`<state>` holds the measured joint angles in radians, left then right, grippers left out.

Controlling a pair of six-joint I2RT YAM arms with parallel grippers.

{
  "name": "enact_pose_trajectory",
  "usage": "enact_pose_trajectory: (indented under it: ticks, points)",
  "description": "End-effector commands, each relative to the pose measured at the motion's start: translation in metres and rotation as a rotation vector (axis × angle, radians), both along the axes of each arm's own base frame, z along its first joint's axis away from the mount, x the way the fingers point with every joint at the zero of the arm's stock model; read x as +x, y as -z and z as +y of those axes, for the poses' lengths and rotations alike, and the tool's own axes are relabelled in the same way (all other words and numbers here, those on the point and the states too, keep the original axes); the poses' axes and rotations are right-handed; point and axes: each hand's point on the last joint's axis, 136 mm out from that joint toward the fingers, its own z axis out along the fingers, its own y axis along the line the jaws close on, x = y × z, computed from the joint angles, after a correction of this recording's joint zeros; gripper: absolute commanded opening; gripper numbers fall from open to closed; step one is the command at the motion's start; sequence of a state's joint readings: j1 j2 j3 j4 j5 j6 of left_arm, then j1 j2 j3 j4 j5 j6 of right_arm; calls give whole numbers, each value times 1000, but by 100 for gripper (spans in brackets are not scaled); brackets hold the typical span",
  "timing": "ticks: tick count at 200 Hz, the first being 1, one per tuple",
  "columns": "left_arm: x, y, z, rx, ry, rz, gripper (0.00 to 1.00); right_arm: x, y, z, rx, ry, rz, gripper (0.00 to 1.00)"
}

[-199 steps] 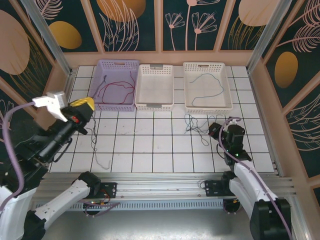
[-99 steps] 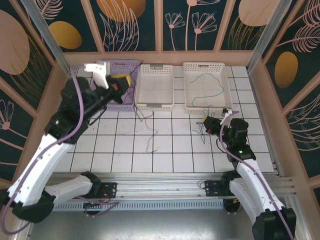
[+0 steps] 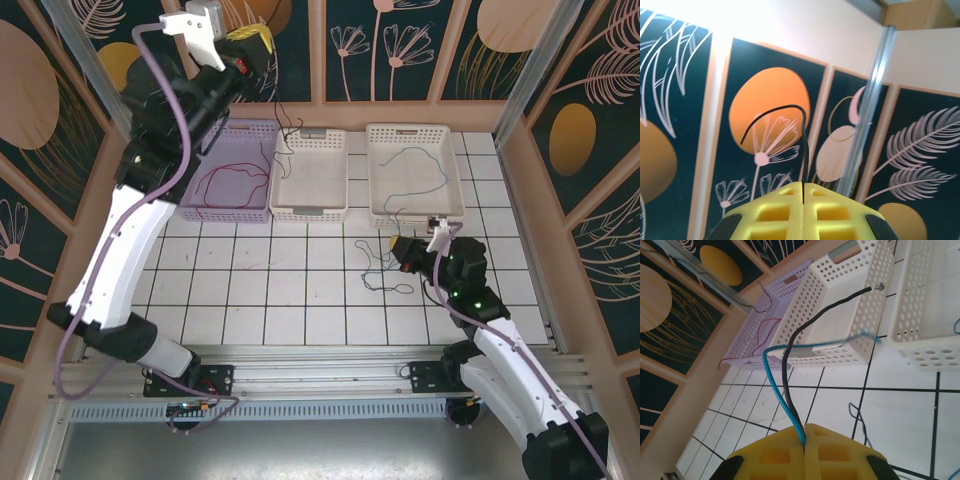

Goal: Untangle the cables

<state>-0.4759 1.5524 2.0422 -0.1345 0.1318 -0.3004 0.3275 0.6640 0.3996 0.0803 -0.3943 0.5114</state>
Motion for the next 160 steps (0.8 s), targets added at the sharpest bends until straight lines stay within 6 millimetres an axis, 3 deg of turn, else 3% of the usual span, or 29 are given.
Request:
enact_pose_trajectory:
  ticks: [1, 28, 31, 39, 66, 103, 148, 151, 160]
  points:
    - [36, 15, -4, -29, 31, 21, 0, 2, -25, 7, -6, -23, -81, 0]
    - [66, 39, -11, -20, 36, 55, 0, 1, -27, 13, -1, -52, -90, 0]
    - [78, 53, -15, -10, 38, 80, 0, 1, -27, 14, -1, -55, -91, 0]
    - [88, 65, -21, 0, 46, 101, 0, 1, -26, 15, 1, -61, -90, 0]
    - [106, 98, -32, 6, 70, 157, 0, -2, -23, 22, -2, -86, -94, 0]
    - [109, 128, -36, -1, 88, 199, 0, -5, -10, 24, -13, -93, -72, 0]
    - [97, 149, -38, -23, 133, 241, 0, -8, 0, 22, -13, -87, -49, 0]
    - [88, 137, -34, -34, 135, 218, 0, -8, 0, 22, -12, -83, -47, 0]
    - [80, 132, -31, -42, 136, 208, 0, -7, 2, 21, -13, -76, -37, 0]
